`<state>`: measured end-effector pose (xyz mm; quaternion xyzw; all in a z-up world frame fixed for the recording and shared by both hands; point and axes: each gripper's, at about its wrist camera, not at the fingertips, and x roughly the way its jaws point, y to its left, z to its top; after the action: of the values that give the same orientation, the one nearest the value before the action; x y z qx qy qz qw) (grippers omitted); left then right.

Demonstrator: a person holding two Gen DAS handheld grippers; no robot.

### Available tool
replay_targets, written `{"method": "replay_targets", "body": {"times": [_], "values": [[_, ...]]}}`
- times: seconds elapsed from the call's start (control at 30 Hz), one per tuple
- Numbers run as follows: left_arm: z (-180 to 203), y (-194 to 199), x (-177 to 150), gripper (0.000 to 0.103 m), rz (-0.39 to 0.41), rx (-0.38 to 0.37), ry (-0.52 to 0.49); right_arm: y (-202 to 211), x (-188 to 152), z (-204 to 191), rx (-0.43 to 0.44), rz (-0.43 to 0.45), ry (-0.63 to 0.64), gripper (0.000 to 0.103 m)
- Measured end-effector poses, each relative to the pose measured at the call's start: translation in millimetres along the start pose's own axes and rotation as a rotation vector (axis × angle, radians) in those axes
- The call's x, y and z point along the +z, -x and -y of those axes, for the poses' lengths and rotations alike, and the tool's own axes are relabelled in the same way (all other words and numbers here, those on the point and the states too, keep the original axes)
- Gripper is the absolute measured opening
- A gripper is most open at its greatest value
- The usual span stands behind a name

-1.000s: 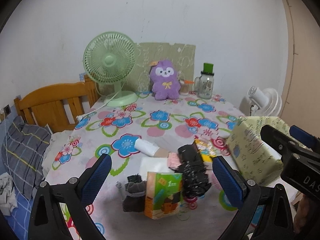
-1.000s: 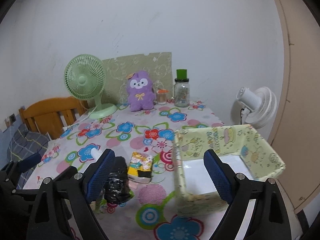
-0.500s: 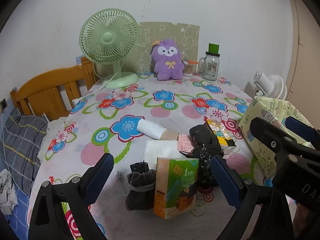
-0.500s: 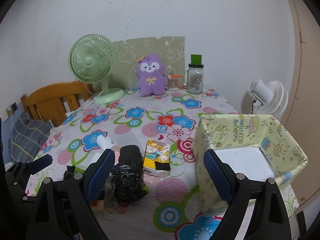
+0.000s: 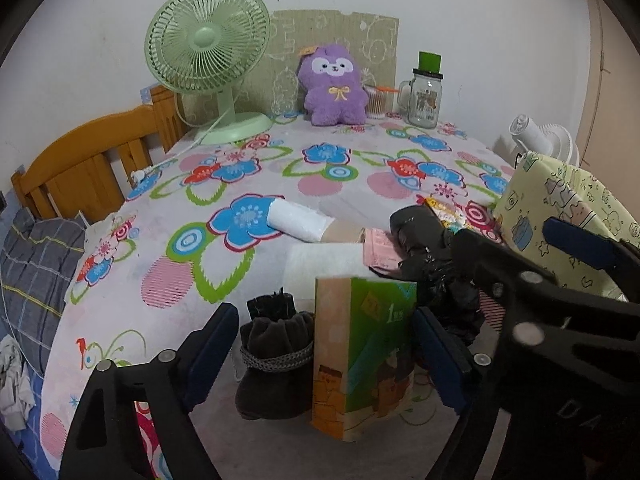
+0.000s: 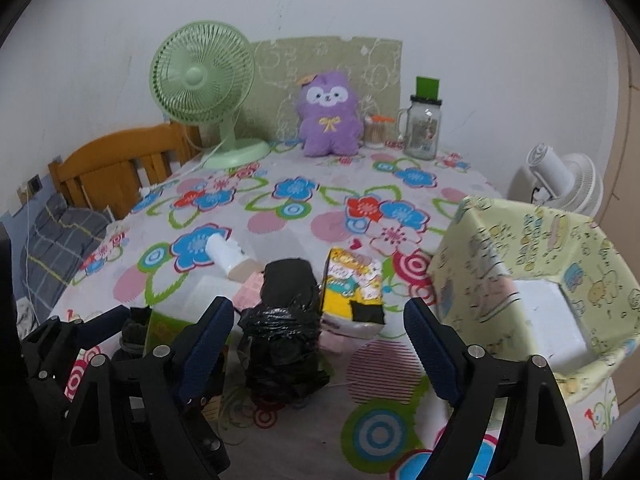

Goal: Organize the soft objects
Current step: 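Grasp the green-orange box with the left tool while the right tool grasps the black bundle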

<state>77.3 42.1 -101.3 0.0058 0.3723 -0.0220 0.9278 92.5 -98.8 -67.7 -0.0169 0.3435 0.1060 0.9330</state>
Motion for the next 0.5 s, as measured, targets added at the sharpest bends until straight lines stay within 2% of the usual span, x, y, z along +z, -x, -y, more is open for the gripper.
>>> {"method": "replay_targets", "body": {"times": [0.27, 0.5], "values": [[0, -7, -2, 0.083, -0.003, -0.012, -0.012, -24, -5, -4, 0.027, -0.065, 0.002, 0.085], [-1, -11, -2, 0.077, -0.007, -0.024, -0.015, -41, -9, -5, 0.065, -0.121, -0.026, 0.071]]}}
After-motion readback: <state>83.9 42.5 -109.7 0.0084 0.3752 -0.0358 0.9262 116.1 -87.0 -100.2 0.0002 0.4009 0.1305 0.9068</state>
